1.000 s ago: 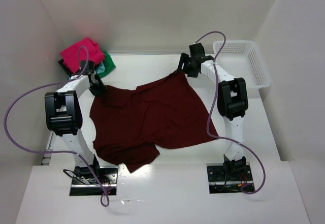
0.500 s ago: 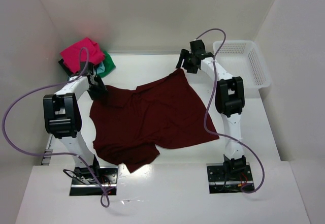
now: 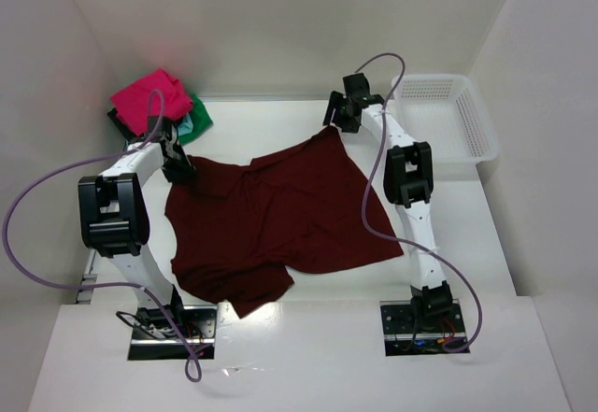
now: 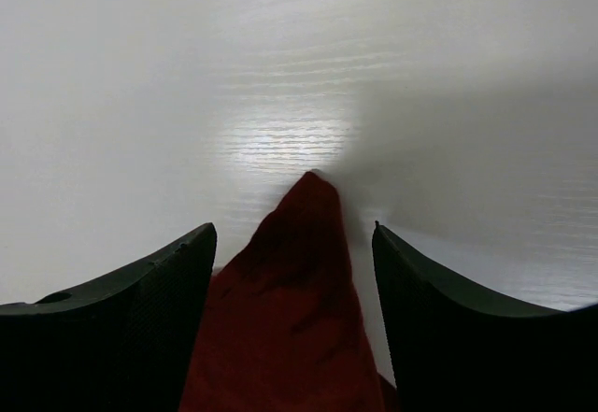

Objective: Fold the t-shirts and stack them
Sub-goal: Grap the side of the flattened tshirt furthest away from the robot with both arms, then fold the flattened tshirt in 1/3 of the way

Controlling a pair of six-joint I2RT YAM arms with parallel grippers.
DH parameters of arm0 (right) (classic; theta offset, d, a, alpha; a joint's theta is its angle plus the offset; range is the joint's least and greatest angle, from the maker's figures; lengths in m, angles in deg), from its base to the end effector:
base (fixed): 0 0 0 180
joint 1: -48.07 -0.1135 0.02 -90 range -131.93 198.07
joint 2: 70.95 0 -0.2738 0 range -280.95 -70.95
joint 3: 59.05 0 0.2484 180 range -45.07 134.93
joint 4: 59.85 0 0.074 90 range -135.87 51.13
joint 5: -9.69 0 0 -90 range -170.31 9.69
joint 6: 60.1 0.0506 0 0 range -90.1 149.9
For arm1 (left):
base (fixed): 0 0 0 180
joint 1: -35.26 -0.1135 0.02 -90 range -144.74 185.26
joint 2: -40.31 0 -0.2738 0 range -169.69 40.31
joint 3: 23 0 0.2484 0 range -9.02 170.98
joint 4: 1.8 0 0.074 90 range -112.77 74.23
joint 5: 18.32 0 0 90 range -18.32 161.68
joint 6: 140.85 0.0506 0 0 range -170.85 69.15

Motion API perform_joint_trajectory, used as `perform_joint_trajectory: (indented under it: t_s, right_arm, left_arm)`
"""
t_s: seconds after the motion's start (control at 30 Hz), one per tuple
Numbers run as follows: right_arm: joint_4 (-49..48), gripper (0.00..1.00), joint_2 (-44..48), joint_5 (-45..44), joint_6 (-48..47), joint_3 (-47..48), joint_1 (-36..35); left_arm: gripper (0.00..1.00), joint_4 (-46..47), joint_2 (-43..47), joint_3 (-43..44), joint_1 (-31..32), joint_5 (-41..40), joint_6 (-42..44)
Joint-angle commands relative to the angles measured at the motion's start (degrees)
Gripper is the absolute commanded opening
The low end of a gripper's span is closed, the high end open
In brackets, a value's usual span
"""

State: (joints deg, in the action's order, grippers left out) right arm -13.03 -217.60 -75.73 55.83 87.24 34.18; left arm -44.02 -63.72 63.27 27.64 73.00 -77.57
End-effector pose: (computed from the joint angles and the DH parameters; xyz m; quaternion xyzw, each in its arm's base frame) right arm 0.5637 0.1436 0.1712 0.0831 0.9266 0.1592 0.3303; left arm 0.3820 0.0499 0.1955 -0.2823 0.9237 -0.0539 0.2535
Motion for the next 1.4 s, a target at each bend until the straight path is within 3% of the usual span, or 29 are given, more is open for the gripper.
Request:
perform_joint_trajectory:
  t_s: [0.0,0.07,0.3,0.43,0.6,0.77,1.07,1.37]
  right_arm:
    - [2.93,0.72,-1.01,-2.82,-1.94,4.10,-0.35]
    - [2.93,0.70,-1.53,-2.82,-1.94,4.79,-0.35]
    - [4.07,0.46,-3.91,-0.72,-1.94,7.61,-0.35]
    - [4.07,0.17,-3.91,-0.71,-1.94,7.61,-0.88]
    - [4.60,0.01,-2.77,-5.98,-0.89,7.61,-0.88]
    - [4.60,0.00,-2.15,-8.27,0.51,12.34,1.14]
    - [4.08,0.00,0.22,-9.33,0.52,15.96,4.30]
    - [3.55,0.00,1.45,-11.79,-0.01,13.59,6.59]
  left_arm:
    - [0.31,0.74,-0.30,-0.31,-0.03,1.57,1.85]
    - [0.27,0.74,-0.82,-0.31,-0.03,1.58,2.46]
    - [0.21,0.74,-1.35,0.22,-0.03,3.42,2.99]
    - [0.21,0.74,-1.35,0.83,-0.03,3.42,2.99]
    - [0.18,-0.40,-1.35,2.24,-0.03,3.42,3.52]
    - [0.00,-1.54,-0.83,9.24,-0.03,3.42,4.57]
    - [0.00,-0.41,-6.35,21.92,-0.03,3.95,5.71]
    - [0.00,-0.40,-14.88,38.96,-0.03,15.63,4.13]
